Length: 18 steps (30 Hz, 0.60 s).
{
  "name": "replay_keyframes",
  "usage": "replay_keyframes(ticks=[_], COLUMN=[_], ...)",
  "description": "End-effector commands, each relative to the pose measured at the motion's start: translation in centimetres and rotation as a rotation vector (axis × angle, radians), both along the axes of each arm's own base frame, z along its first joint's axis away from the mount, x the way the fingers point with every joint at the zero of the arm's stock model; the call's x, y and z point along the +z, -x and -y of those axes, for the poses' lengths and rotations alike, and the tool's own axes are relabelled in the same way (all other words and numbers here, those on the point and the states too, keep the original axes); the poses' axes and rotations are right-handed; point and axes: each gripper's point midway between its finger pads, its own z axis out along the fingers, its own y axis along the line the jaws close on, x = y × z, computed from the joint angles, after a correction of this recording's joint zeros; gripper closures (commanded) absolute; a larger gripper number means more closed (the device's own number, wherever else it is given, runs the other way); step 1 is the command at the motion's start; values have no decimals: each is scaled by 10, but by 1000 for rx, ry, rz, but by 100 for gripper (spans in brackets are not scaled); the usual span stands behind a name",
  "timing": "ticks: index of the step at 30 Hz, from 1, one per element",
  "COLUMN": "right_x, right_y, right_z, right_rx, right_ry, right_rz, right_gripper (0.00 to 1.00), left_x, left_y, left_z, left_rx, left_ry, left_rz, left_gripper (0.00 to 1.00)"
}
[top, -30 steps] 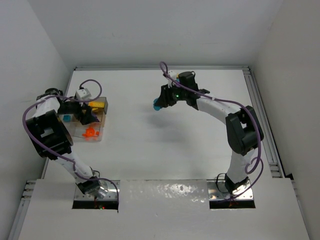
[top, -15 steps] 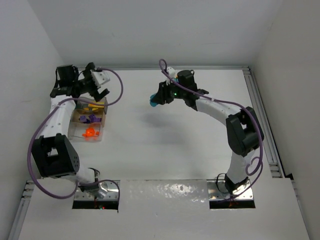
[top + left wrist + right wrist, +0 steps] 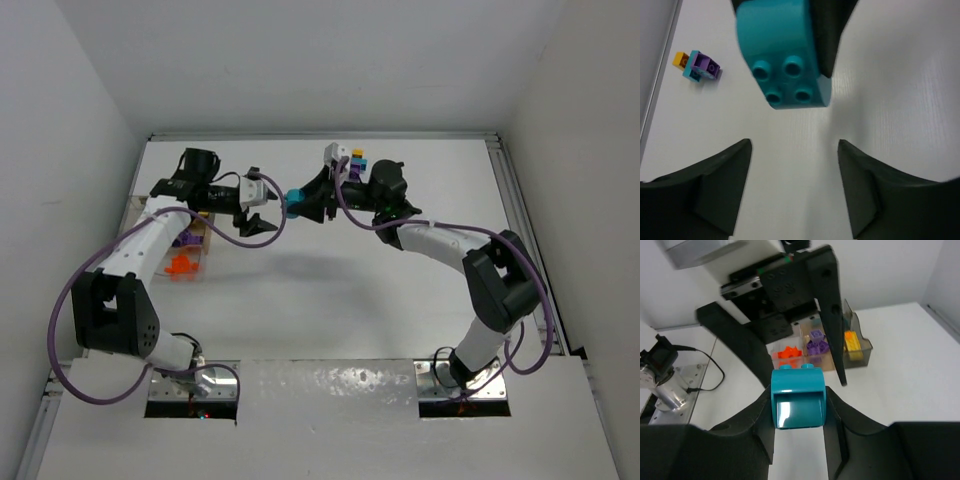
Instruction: Sort the legos into containers by color
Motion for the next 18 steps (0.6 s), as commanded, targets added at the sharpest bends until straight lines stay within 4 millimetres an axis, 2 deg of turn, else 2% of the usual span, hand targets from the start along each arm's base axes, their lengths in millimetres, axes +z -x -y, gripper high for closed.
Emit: replay_keyframes(ticks=[1,4,7,10,18], right_x=[50,51,50,46,39], right_y=[20,22,24,23,16], right_z=[-9,-12,-16,-15,-15], right_rx=[101,116,133,128,96], right_ry=[-95,-99,-92,-81,-59], right_rz=[232,254,264,264,284], right_gripper=[100,100,100,100,100], left_x=[38,41,50,57,56], left_y=[6,-3,-4,-2,21], left_z=[9,10,12,15,19], left_rx=[-36,6,20,-6,-94], left_ry=[117,139,174,194,227], left_rz=[51,43,14,31,-11], left_gripper=[39,37,31,28,25])
